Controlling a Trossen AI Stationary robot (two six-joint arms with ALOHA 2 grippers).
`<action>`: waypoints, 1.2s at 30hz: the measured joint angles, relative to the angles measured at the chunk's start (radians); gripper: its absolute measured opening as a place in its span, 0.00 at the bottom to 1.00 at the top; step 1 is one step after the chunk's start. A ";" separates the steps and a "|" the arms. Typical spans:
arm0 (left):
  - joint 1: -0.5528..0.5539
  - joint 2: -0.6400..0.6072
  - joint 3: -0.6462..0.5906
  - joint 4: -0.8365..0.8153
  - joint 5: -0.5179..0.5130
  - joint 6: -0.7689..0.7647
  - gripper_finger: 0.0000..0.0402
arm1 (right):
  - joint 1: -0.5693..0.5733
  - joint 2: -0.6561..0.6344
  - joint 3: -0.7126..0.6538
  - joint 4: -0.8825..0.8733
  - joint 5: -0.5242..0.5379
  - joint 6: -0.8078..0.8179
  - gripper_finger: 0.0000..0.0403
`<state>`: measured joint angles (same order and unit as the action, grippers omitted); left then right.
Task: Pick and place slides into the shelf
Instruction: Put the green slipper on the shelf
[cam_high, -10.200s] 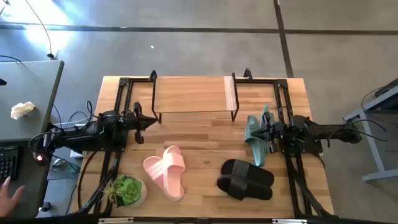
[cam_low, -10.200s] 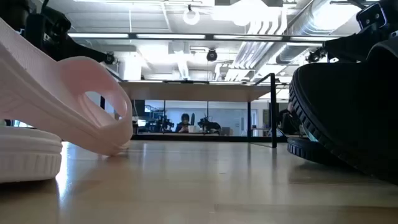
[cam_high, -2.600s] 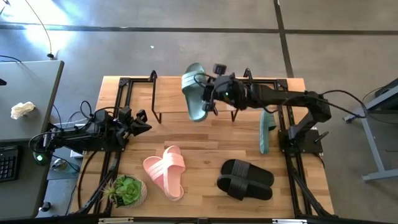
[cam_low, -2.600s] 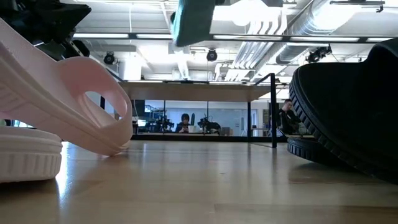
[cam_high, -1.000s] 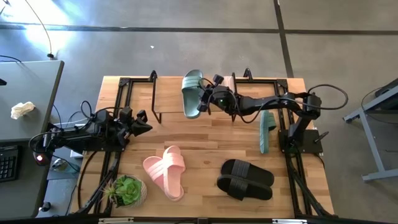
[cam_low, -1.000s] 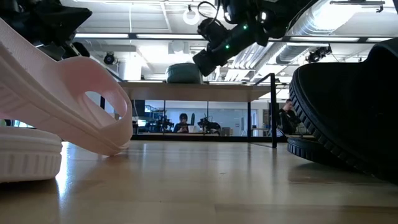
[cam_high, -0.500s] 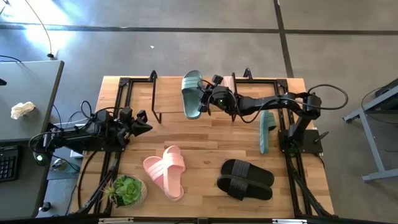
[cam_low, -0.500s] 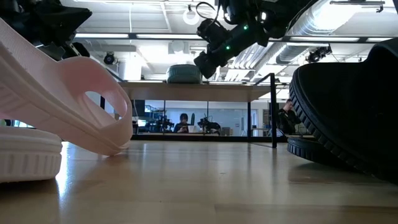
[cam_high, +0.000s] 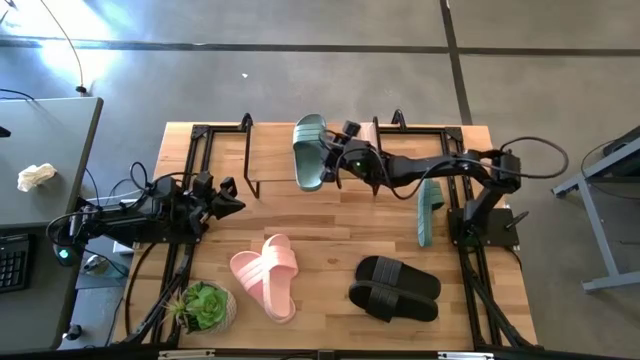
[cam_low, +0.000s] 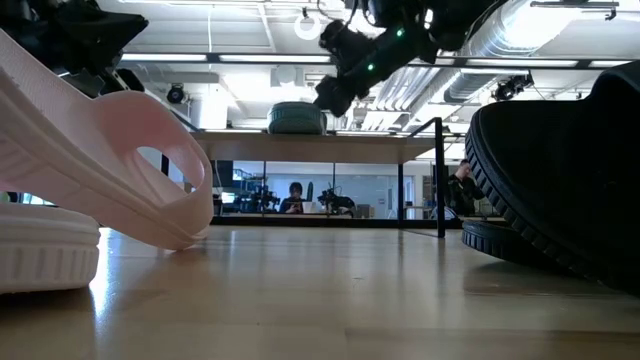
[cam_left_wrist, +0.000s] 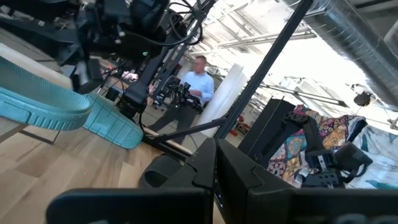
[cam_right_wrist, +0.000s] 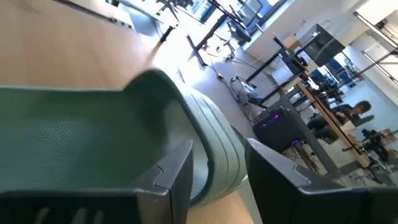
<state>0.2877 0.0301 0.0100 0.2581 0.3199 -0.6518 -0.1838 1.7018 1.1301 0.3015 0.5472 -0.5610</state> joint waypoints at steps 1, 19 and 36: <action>0.000 0.000 0.000 0.000 0.000 0.000 0.01 | 0.009 -0.014 0.000 -0.016 0.001 -0.001 0.34; 0.000 0.000 0.000 0.000 0.000 0.000 0.01 | 0.373 -0.516 0.001 -1.007 -0.013 0.612 0.33; 0.000 0.000 0.000 0.000 0.000 0.018 0.01 | 0.679 -0.479 -0.016 -1.860 0.016 1.718 0.33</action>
<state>0.2877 0.0302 0.0100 0.2581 0.3199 -0.6341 0.4952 1.2227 1.1142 -1.5587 0.5636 1.1569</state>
